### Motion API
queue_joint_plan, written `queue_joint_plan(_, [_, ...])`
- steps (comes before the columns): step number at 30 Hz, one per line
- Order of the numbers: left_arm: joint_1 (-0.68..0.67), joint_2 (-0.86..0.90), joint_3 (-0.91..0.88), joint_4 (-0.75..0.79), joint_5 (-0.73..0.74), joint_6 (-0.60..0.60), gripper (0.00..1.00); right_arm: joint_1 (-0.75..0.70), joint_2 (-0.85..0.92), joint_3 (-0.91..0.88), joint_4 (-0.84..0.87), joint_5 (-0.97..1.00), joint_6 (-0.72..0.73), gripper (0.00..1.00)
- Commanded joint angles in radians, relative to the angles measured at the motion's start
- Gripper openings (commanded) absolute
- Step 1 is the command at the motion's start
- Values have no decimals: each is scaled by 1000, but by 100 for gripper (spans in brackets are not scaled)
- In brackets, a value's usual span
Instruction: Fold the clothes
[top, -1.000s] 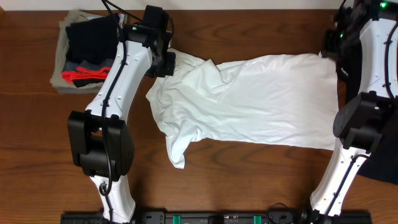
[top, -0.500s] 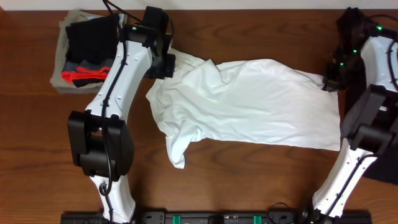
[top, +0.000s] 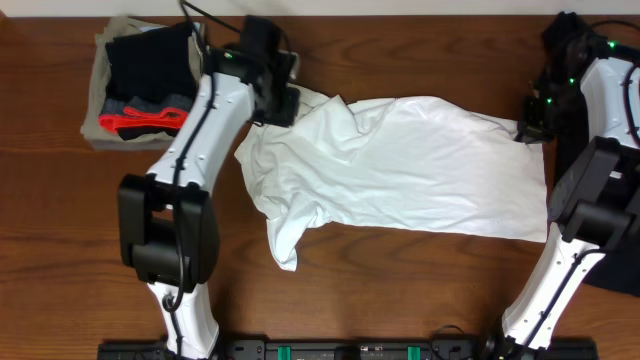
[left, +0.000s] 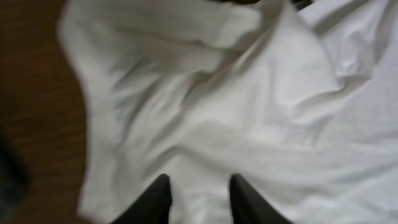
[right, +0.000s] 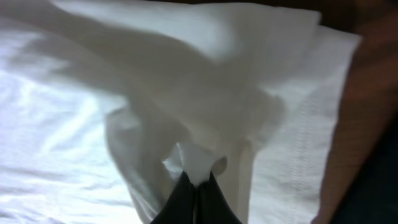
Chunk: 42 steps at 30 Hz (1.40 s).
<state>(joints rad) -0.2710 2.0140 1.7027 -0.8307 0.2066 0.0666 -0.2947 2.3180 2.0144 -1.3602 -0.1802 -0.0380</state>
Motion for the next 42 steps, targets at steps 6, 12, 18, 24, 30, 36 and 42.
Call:
queue_joint_plan(6, [-45,8,-130,198,34,152,41,23,-42,0,20,-12,-16,1])
queue_joint_plan(12, [-44,41,-153,271,34,174,46,23,-42,0,25,-12,-16,1])
queue_joint_plan(18, [-44,123,-153,349,89,227,47,23,-42,0,25,-12,-16,1])
queue_joint_plan(24, [-40,155,-153,393,88,255,47,23,-42,0,26,-12,-16,1])
queue_joint_plan(30, [-33,155,-153,419,88,255,47,23,-42,0,32,-12,-16,1])
queue_joint_plan(36, [-32,154,-153,421,88,218,6,23,-42,0,34,-12,-16,1])
queue_joint_plan(42, [-24,121,-135,361,64,177,6,23,-42,0,55,-34,-28,1])
